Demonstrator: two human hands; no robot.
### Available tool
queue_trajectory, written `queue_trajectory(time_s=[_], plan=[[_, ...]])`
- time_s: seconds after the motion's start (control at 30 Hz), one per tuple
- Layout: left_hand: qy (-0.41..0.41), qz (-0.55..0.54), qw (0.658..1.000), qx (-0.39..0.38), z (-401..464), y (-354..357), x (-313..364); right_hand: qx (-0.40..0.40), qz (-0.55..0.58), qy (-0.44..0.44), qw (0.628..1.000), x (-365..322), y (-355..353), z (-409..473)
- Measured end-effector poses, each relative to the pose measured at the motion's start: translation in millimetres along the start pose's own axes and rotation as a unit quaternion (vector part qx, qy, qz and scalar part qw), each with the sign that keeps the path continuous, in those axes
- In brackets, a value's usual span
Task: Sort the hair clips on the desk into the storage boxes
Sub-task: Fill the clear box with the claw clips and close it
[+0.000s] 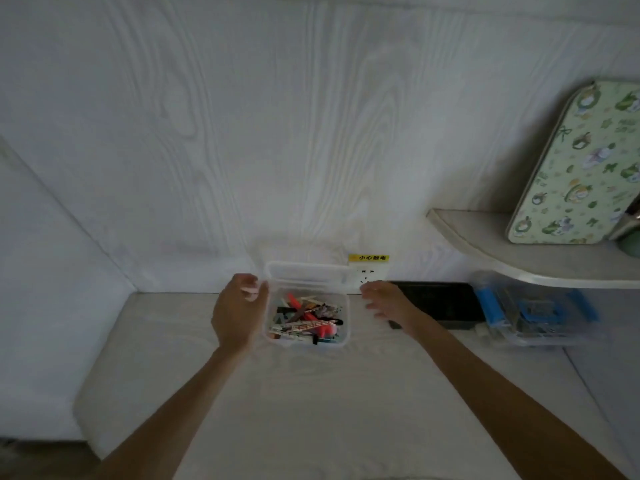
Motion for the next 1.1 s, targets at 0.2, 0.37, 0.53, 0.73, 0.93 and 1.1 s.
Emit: queue_trajectory(time_s=[0.2, 0.37, 0.53, 0.73, 0.93, 1.1], plan=[[0.257, 0.041, 0.914, -0.311, 10.5, 28.8, -33.3, 0.132, -0.252, -0.19, 0.94, 17.5, 48.6, -6.5], [0.405, 0.189, 0.807, -0.386, 12.5, 52.9, -36.9, 0.104, -0.413, -0.273, 0.862, 23.1, 76.6, -14.2], [0.493, 0.238, 0.776, -0.314, 27.7, 61.8, -32.0, 0.255, -0.439, -0.345, 0.789, 15.2, 76.6, -2.1], [0.533, 0.21, 0.774, -0.27, 36.3, 66.5, -42.2, 0.302, -0.453, -0.399, 0.738, 27.0, 76.6, 1.1], [0.499, 0.14, 0.816, -0.257, 23.3, 51.1, -54.7, 0.317, -0.367, -0.377, 0.789, 55.2, 68.1, -8.7], [0.424, 0.03, 0.902, -0.081, 17.0, -7.6, -37.9, 0.434, -0.213, -0.42, 0.768, 27.5, 40.7, -48.4]])
Point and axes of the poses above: each hand's wrist, its own z-axis towards the middle knuckle, its own y-axis out of the palm, x = y × z, the point moved 2 cm from there along z, towards the middle knuckle, and after that the axes turned 15 degrees about y, right-handed, at the moved point
